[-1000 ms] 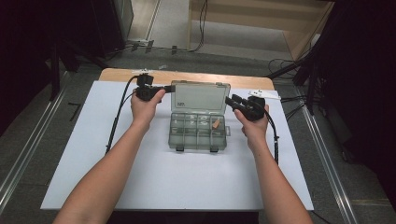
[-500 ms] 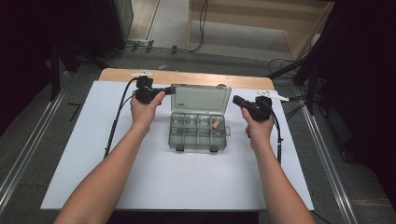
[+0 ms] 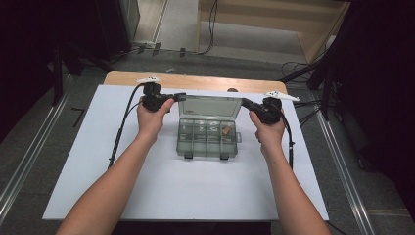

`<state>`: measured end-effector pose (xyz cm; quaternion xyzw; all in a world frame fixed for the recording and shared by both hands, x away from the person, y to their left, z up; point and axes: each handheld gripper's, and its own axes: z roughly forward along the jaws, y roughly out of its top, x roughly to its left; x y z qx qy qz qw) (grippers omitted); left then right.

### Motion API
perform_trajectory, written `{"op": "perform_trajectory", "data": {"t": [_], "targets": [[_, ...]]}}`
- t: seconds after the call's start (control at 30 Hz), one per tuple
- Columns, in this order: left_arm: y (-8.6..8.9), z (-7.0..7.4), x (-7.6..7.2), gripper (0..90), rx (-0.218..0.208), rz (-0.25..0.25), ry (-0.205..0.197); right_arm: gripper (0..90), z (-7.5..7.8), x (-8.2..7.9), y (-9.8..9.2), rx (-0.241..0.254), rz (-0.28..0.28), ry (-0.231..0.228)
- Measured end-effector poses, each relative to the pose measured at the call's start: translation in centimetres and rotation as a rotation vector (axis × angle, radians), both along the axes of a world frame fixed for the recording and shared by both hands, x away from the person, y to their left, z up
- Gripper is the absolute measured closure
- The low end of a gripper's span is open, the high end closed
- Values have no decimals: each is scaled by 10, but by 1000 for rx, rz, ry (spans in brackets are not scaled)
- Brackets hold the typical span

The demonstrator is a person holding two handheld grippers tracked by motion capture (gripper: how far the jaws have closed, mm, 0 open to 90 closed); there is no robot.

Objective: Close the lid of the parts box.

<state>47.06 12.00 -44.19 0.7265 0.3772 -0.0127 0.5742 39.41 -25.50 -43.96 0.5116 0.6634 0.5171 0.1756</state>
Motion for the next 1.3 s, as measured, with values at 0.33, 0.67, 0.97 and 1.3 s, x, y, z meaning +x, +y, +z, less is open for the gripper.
{"op": "perform_trajectory", "data": {"t": [0.33, 0.67, 0.97, 1.3], "targets": [[3, 2, -11, 900, 12, -13, -16, 879, 8, -11, 3, -48, 21, -26], [1, 4, -25, 900, 23, -34, -40, 879, 9, -21, 10, -102, 38, -49], [0, -2, -38, 900, 40, -47, -45, 879, 1, -29, 12, -110, 54, -50], [0, -13, -54, 900, 56, -64, -51, 879, -11, -40, 17, -119, 69, -57]]}}
